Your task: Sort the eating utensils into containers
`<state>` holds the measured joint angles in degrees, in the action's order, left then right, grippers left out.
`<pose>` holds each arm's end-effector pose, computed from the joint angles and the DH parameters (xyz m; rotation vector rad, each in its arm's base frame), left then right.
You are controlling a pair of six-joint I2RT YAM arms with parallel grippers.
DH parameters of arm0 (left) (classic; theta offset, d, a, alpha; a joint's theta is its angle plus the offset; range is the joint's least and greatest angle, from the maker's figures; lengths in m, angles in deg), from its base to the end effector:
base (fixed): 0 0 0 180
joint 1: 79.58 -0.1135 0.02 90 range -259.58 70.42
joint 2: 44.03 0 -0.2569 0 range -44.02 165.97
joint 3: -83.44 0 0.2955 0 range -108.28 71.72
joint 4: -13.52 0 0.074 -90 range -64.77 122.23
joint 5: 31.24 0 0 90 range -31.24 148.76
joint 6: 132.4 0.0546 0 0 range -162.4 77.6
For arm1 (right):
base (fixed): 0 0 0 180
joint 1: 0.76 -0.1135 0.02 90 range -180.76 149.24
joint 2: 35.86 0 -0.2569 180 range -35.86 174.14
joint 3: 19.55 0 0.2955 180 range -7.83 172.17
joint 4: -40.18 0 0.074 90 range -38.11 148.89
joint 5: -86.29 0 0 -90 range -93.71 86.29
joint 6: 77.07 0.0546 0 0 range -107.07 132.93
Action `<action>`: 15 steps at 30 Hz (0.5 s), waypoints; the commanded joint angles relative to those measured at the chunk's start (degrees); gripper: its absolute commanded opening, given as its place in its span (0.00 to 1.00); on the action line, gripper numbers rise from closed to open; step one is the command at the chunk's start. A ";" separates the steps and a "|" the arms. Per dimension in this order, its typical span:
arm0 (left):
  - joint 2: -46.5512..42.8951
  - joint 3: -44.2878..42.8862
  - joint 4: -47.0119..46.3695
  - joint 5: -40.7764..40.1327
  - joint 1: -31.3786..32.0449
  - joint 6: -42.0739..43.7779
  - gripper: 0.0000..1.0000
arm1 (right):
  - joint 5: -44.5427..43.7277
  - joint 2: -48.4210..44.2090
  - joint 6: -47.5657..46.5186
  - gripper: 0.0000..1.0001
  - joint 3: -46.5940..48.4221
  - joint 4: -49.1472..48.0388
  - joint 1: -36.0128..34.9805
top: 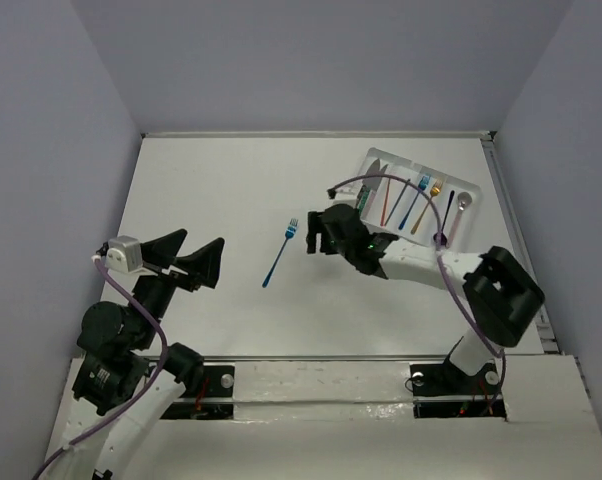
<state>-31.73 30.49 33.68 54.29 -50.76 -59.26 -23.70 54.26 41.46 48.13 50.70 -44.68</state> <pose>0.1015 -0.0510 0.4057 0.0597 1.2383 -0.6479 0.3002 0.2632 0.1894 -0.0827 2.1291 0.3796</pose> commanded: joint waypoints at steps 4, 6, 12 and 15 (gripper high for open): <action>0.98 0.10 -3.00 0.95 -0.25 0.51 0.99 | -11.48 19.70 3.36 0.78 19.76 9.70 -12.24; 0.98 0.10 -2.91 0.95 -0.25 0.51 0.99 | -10.25 22.89 3.98 0.78 22.60 10.06 -12.85; 0.98 0.19 -3.17 1.66 -0.25 0.51 0.99 | -9.90 31.68 6.27 0.76 29.55 11.82 -12.86; 1.06 0.19 -3.35 1.92 -0.25 0.51 0.99 | -9.98 34.49 6.71 0.71 32.01 13.49 -12.86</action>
<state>-31.58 30.49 33.61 55.05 -50.83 -59.26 -32.34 86.17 45.77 76.02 61.28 -57.82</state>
